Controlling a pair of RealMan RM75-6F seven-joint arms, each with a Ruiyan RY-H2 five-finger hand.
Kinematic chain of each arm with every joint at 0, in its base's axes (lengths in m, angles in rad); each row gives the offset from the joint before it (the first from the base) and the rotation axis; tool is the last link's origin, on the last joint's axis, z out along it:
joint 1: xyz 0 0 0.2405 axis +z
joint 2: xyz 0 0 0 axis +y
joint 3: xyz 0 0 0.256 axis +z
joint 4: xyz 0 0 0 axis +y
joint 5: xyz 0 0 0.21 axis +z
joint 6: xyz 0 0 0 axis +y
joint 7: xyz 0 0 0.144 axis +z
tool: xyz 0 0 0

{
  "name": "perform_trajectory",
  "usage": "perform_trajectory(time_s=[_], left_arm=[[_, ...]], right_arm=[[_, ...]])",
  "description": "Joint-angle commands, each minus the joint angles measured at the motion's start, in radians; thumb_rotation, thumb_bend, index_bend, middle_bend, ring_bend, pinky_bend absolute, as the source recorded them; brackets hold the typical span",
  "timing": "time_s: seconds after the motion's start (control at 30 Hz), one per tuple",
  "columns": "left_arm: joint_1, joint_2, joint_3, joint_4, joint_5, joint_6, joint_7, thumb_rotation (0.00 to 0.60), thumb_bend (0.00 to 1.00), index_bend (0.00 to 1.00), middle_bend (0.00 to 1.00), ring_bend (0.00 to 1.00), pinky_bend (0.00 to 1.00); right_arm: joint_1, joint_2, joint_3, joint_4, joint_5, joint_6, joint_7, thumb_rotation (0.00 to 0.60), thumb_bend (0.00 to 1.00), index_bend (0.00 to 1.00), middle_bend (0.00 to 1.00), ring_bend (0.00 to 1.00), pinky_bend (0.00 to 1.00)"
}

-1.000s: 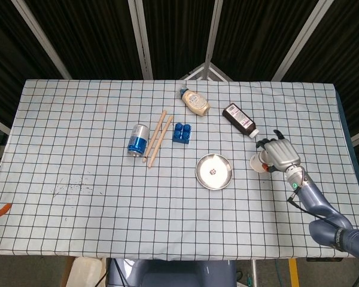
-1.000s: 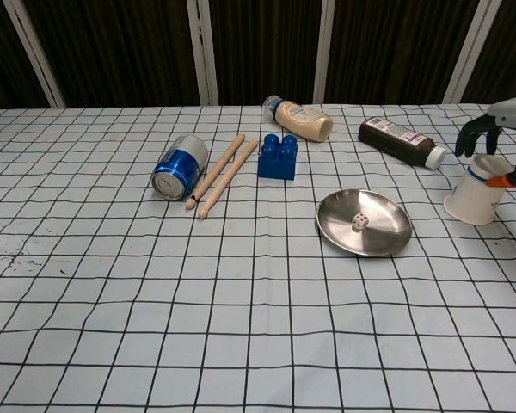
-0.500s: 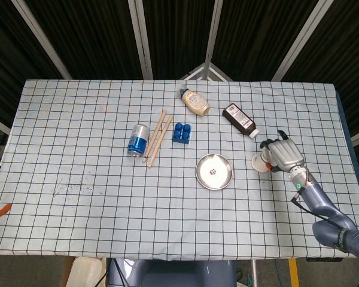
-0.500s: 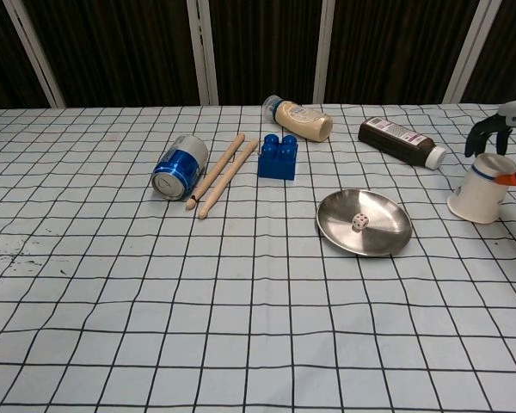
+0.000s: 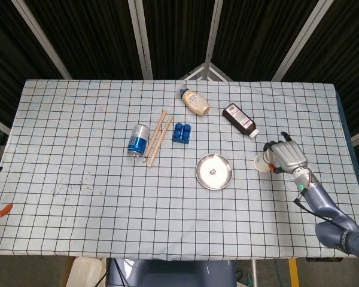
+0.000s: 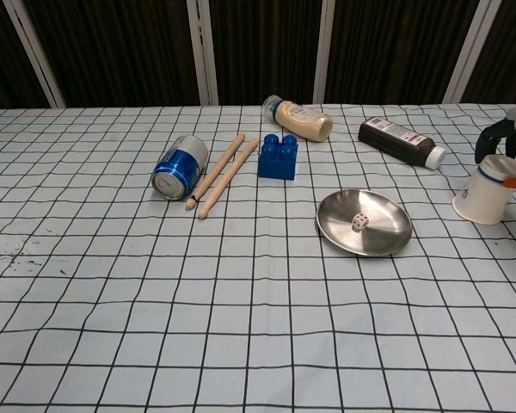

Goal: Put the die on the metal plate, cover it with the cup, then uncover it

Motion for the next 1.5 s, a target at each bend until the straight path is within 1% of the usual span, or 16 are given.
perform_trajectory(time_s=[0.03, 0.2, 0.37, 0.5, 0.73, 0.9, 1.07, 1.2, 1.3, 1.5], left_arm=[[0.000, 0.000, 0.000, 0.000, 0.000, -0.001, 0.001, 0.600, 0.13, 0.15, 0.00, 0.00, 0.06], [-0.001, 0.000, 0.001, 0.000, 0.000, -0.002, 0.002, 0.600, 0.13, 0.16, 0.00, 0.00, 0.06], [0.000, 0.001, 0.000, 0.000, -0.002, 0.000, -0.001, 0.600, 0.13, 0.16, 0.00, 0.00, 0.06], [-0.001, 0.001, 0.000, 0.000, -0.002, -0.003, -0.004, 0.600, 0.13, 0.16, 0.00, 0.00, 0.06], [0.003, 0.009, 0.000, -0.002, 0.002, 0.001, -0.022, 0.600, 0.13, 0.16, 0.00, 0.00, 0.06], [0.004, 0.015, 0.000, -0.001, 0.005, 0.001, -0.036, 0.600, 0.13, 0.16, 0.00, 0.00, 0.06], [0.002, 0.018, -0.001, 0.002, 0.001, -0.007, -0.046, 0.600, 0.13, 0.16, 0.00, 0.00, 0.06], [0.000, 0.021, -0.003, 0.005, 0.001, -0.011, -0.057, 0.600, 0.13, 0.16, 0.00, 0.00, 0.06], [0.000, 0.023, -0.002, 0.007, 0.003, -0.013, -0.065, 0.600, 0.13, 0.16, 0.00, 0.00, 0.06], [-0.004, 0.025, -0.008, 0.013, -0.010, -0.024, -0.078, 0.600, 0.13, 0.16, 0.00, 0.00, 0.06]], right_arm=[[-0.001, 0.001, 0.000, -0.001, -0.002, 0.003, 0.000, 0.600, 0.43, 0.43, 0.40, 0.41, 0.06], [-0.003, 0.001, 0.000, -0.004, -0.006, 0.008, 0.003, 0.600, 0.47, 0.46, 0.42, 0.43, 0.06], [-0.007, 0.005, 0.004, -0.013, -0.013, 0.022, 0.016, 0.600, 0.49, 0.47, 0.42, 0.44, 0.06], [-0.004, 0.032, 0.014, -0.046, -0.028, 0.042, 0.015, 0.600, 0.49, 0.47, 0.42, 0.44, 0.06], [0.024, 0.117, 0.041, -0.193, -0.008, 0.029, -0.057, 0.600, 0.49, 0.47, 0.42, 0.44, 0.06], [0.047, 0.136, 0.055, -0.288, 0.036, 0.018, -0.137, 0.600, 0.49, 0.47, 0.42, 0.44, 0.06], [0.078, 0.124, 0.057, -0.356, 0.077, 0.005, -0.232, 0.600, 0.49, 0.47, 0.42, 0.44, 0.06], [0.110, 0.087, 0.066, -0.404, 0.120, -0.005, -0.288, 0.600, 0.49, 0.47, 0.42, 0.44, 0.06], [0.133, 0.052, 0.071, -0.403, 0.158, -0.001, -0.334, 0.600, 0.49, 0.47, 0.42, 0.44, 0.06], [0.161, 0.000, 0.073, -0.398, 0.204, 0.011, -0.380, 0.600, 0.49, 0.47, 0.42, 0.44, 0.06]])
